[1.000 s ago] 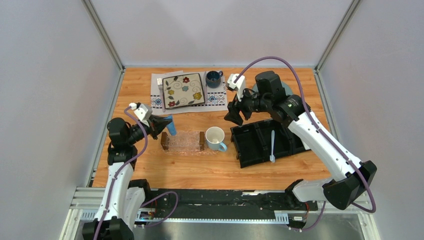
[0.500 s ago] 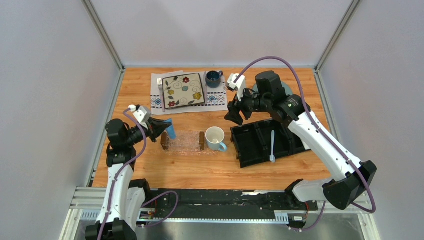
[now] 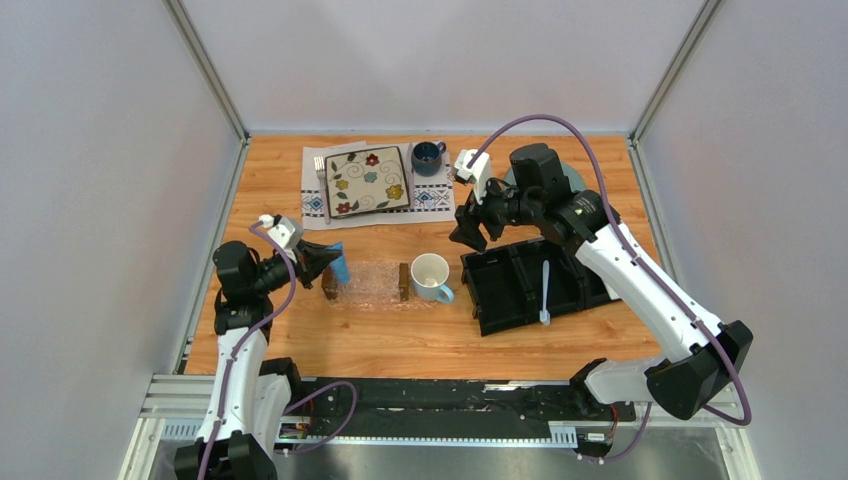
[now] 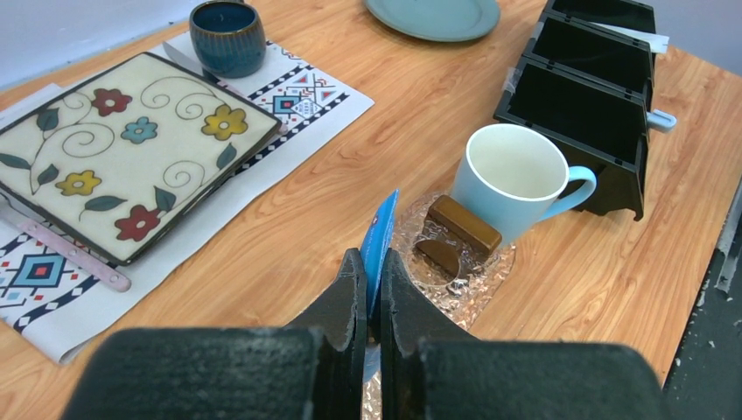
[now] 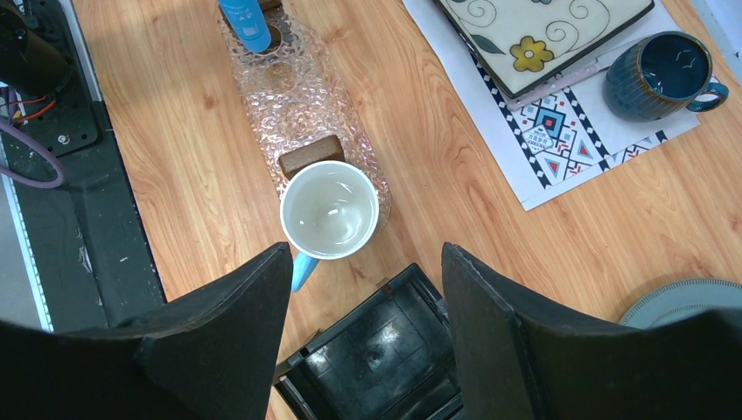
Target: Prepare toiletry sets of a toothbrush and toothpaste on the tray
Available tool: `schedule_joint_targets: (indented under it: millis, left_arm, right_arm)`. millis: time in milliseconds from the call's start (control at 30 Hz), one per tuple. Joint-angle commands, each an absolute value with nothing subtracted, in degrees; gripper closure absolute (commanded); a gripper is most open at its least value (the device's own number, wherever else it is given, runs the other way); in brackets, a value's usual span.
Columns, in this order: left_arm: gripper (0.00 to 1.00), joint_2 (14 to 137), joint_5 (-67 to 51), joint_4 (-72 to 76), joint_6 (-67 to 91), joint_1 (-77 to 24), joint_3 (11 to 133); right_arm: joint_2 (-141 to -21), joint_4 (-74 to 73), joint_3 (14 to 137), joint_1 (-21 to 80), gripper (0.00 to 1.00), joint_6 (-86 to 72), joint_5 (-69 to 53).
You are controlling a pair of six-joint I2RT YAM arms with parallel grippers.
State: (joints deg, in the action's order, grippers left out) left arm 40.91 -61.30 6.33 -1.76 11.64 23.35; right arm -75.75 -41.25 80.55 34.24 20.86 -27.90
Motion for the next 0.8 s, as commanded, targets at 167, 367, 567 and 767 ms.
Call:
schedule_joint_targets:
  millis: [167, 367, 567, 767]
  left_arm:
    - [1.00, 41.66, -63.19, 11.86, -2.64, 12.22, 22.59]
    - [1.00, 42.10, -63.37, 12.22, -2.55, 12.30, 22.59]
    - [1.00, 42.36, -63.72, 12.39, -2.81, 12.22, 22.50]
    - [1.00, 42.80, -64.16, 12.22, -3.78, 12.30, 22.24]
  right_arm:
    - [-74.53, -38.94, 80.60, 33.93, 0.33, 21.97, -27.51]
    - [-74.44, -38.94, 80.33, 34.01, 0.33, 22.06, -27.51]
    - [-74.27, -38.94, 80.16, 34.01, 0.33, 22.06, -27.51]
    - [-74.36, -39.02, 80.07, 33.93, 0.33, 22.06, -27.60]
